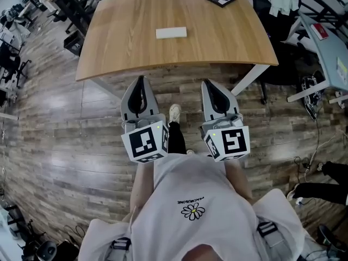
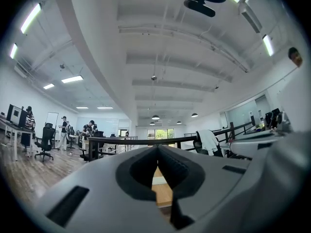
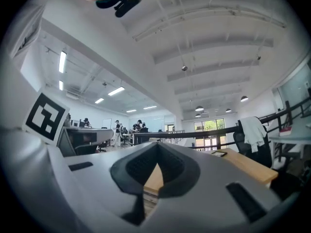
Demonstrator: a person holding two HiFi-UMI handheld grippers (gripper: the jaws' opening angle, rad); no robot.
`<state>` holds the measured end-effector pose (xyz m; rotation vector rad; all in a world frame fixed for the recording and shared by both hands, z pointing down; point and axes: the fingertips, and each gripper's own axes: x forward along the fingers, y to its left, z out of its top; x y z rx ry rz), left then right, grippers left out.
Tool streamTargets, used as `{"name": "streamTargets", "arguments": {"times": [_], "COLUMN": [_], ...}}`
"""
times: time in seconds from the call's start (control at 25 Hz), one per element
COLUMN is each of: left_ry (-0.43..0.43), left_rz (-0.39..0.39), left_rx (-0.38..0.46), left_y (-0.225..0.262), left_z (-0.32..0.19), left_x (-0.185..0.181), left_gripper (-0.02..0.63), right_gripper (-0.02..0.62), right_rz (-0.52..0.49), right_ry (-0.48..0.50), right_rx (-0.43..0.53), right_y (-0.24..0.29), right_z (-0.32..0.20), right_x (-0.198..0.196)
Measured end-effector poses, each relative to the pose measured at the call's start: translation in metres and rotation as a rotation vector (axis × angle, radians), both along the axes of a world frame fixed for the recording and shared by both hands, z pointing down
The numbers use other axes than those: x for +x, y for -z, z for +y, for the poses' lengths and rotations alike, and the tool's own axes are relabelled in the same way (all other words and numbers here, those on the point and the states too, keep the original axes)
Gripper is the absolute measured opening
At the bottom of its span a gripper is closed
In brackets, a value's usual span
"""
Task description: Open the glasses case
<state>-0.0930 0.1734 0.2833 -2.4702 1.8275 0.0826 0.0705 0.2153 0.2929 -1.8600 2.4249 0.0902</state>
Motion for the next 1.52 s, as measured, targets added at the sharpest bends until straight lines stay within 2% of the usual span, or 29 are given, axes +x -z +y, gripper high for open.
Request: {"name": "streamTargets", "arguments": {"times": [0.08, 0.24, 0.6, 0.84, 1.0, 1.12, 1.24, 1.52], "left_ry": [-0.001, -0.015, -0.075, -0.153, -0.159, -0.140, -0.119, -0.046], "left_rz": [0.013, 0.050, 0.071, 0.038, 0.020, 0.026, 0.022, 0.033], "left_rx": [0.009, 0.019, 0.012, -0.023, -0.041, -0.085, -0.115, -0.145], "left_y": [-0.001, 0.002, 0.003, -0.003, -0.005, -0.013, -0.023, -0.034], "left_z": [-0.020, -0.066, -0.201, -0.302, -0.355, -0.382, -0.400, -0.414], "left_x": [-0.002, -0.001, 0.015, 0.027, 0.024, 0.024, 0.029, 0.025], "left_gripper": [0.016, 0.016, 0.017, 0.017, 0.017, 0.017, 0.017, 0.017], "right_gripper": [0.008, 0.008, 0.008, 0.008, 0.008, 0.008, 0.008, 0.008], "right_rz": [-0.015, 0.023, 0.078, 0.101, 0.131, 0.170, 0.164, 0.170], "right_ry": [-0.008, -0.051, -0.083, -0.131, -0.139, -0.122, -0.094, 0.004], "right_rx": [0.015, 0.035, 0.012, -0.015, -0.039, -0.069, -0.097, -0.087], "right_y": [0.005, 0.009, 0.009, 0.013, 0.014, 0.008, -0.001, -0.004], "right_z": [-0.018, -0.057, -0.185, -0.287, -0.335, -0.359, -0.380, -0.409], "right_x": [0.005, 0.016, 0.023, 0.029, 0.028, 0.030, 0.035, 0.029]}}
